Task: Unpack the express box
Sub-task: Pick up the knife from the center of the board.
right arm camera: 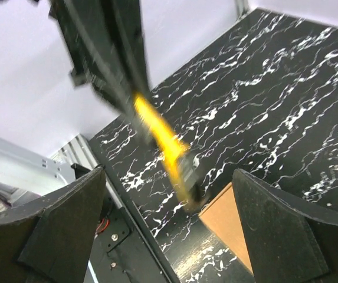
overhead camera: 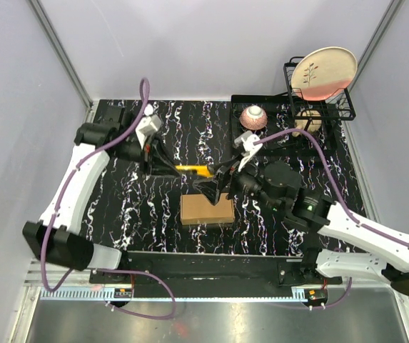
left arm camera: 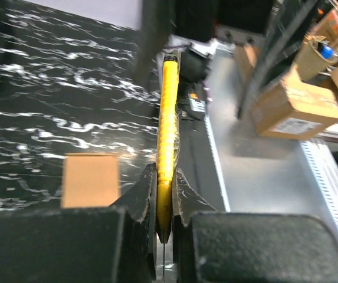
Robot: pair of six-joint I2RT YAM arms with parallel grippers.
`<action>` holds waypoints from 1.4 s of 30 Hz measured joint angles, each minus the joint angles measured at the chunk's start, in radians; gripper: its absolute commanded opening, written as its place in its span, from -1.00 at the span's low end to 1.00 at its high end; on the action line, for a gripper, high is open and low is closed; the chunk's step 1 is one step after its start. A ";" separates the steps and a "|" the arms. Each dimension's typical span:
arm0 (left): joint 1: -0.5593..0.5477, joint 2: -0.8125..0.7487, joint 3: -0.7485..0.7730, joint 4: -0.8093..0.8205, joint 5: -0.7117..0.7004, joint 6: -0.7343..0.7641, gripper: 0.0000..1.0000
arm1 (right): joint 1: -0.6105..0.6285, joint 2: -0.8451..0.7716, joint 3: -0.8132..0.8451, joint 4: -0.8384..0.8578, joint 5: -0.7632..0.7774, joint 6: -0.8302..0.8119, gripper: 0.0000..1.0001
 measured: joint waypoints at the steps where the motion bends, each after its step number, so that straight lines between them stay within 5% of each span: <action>1: 0.022 0.040 0.042 -0.015 0.002 0.027 -1.00 | -0.014 0.010 -0.026 0.023 -0.029 0.016 0.82; 14: 0.067 0.062 0.049 -0.074 0.011 0.190 -1.00 | -0.051 0.084 -0.122 0.320 -0.175 0.130 0.70; 27: 0.066 0.056 0.033 -0.077 0.011 0.192 -1.00 | -0.082 0.126 -0.224 0.552 -0.226 0.205 0.18; 42: 0.061 0.032 0.010 -0.089 0.026 0.188 -1.00 | -0.090 0.129 -0.241 0.585 -0.227 0.215 -0.56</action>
